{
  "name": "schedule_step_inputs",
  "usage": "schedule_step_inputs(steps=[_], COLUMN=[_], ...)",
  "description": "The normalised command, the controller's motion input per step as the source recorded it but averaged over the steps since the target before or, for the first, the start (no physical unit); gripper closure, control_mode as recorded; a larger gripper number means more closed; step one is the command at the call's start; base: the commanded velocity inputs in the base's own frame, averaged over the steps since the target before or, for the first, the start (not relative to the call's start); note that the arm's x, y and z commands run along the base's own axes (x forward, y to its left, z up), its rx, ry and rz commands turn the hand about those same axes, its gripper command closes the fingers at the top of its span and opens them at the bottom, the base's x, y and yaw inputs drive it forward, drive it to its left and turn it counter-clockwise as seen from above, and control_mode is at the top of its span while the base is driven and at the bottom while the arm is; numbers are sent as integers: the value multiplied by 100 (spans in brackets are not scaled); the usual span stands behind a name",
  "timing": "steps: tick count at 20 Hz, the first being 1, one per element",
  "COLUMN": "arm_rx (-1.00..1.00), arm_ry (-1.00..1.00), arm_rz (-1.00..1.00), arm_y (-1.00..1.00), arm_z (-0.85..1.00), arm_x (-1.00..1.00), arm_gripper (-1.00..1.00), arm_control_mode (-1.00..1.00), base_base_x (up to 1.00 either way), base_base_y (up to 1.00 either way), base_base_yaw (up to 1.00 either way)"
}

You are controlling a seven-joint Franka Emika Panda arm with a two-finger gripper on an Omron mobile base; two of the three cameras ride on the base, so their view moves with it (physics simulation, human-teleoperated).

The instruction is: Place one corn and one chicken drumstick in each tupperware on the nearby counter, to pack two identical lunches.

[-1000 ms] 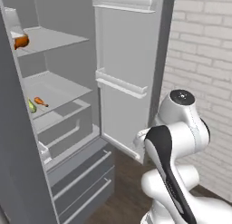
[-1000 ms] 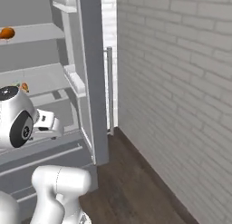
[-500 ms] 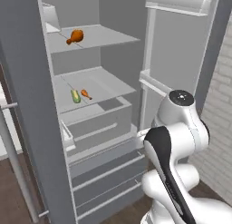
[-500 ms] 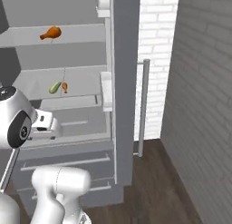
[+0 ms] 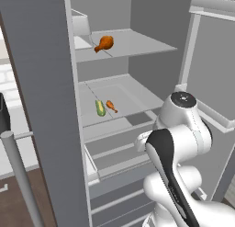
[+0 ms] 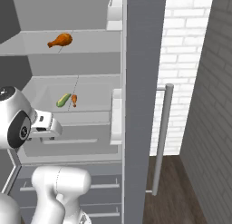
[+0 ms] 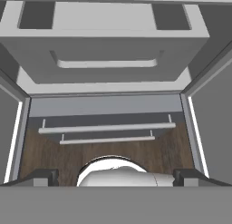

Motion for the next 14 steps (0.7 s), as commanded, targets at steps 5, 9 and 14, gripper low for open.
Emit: schedule_step_inputs(steps=[5,9,14], arm_rx=[0,0,2], arm_ry=[0,0,0], arm_rz=[0,0,0], arm_y=[0,0,42], arm_z=[0,0,0], arm_x=[0,1,57], arm_gripper=[-100,-100,-100], arm_control_mode=[100,-100,-100], base_base_x=[45,8,0], base_base_y=[27,5,0], base_base_yaw=[5,2,0])
